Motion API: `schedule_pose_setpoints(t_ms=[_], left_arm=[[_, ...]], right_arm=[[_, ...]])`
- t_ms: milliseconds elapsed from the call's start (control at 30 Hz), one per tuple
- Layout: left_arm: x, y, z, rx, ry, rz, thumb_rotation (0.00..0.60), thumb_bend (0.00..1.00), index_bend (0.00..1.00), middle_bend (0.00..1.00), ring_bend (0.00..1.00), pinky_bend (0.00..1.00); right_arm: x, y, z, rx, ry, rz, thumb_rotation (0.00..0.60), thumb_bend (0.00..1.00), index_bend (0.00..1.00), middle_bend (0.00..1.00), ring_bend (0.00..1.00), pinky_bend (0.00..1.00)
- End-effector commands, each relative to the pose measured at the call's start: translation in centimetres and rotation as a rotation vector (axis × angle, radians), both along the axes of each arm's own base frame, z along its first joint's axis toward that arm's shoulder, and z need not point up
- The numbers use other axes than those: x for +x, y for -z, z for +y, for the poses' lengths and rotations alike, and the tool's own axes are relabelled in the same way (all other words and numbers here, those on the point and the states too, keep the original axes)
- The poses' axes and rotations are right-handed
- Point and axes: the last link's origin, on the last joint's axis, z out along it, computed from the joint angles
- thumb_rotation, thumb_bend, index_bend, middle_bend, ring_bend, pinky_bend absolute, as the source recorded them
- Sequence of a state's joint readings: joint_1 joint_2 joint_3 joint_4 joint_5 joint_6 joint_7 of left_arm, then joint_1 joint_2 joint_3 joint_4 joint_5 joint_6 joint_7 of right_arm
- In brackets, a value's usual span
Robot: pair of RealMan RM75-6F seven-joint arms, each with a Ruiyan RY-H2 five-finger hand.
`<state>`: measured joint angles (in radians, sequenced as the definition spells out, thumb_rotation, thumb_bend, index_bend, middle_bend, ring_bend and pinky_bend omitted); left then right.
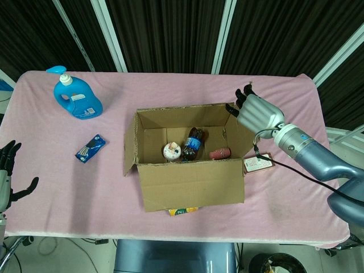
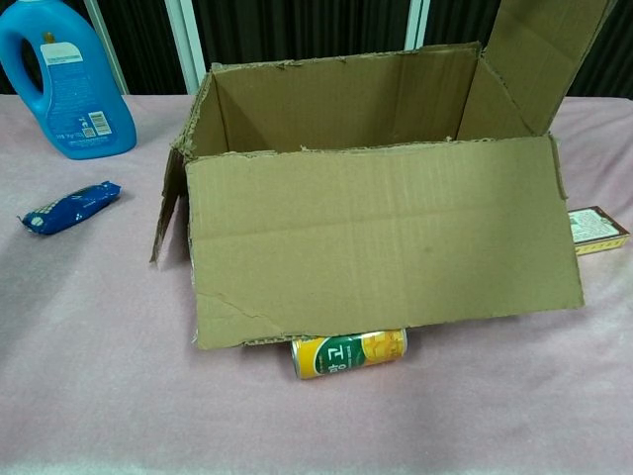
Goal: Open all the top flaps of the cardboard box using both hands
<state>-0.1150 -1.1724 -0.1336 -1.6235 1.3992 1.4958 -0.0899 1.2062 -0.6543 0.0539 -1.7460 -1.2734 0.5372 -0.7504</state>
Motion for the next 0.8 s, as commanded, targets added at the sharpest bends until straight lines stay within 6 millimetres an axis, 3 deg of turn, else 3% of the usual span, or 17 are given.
schedule_pose_setpoints(t_ms=[33, 267, 467, 667, 800], left_arm=[[0.0, 0.0, 0.0, 0.0, 0.0, 0.001, 0.6, 0.26, 0.0, 0.0, 0.0, 0.0], [0.0, 0.1, -0.1, 0.0, 0.001, 0.009, 0.6, 0.26, 0.0, 0.0, 0.0, 0.0], [0.0, 0.1, -0.1, 0.0, 0.0, 0.009, 0.6, 0.26, 0.0, 0.0, 0.0, 0.0], [0.0, 0.2, -0.1, -0.004, 0.003, 0.014, 0.6, 0.26, 0.0, 0.0, 0.0, 0.0], [0.0, 0.3, -0.1, -0.007, 0.002, 0.018, 0.6, 0.26, 0.0, 0.0, 0.0, 0.0]], right_arm=[[-0.5, -0.4, 0.1, -0.003, 0.01, -0.011, 0.6, 0.17, 0.0, 0.26, 0.13, 0.22], [-1.8, -1.1, 0.2, -0.013, 0.016, 0.004, 0.6, 0.17, 0.0, 0.26, 0.13, 0.22], [-3.0, -3.2, 0.3, -0.059, 0.038, 0.018, 0.6, 0.17, 0.0, 0.26, 0.13, 0.22], [-5.2, -5.1, 1.2, -0.091, 0.087, 0.04, 0.6, 0.17, 0.0, 0.26, 0.13, 0.22], [-7.7, -5.5, 2.4, -0.095, 0.143, 0.02, 0.6, 0.17, 0.0, 0.26, 0.13, 0.22]])
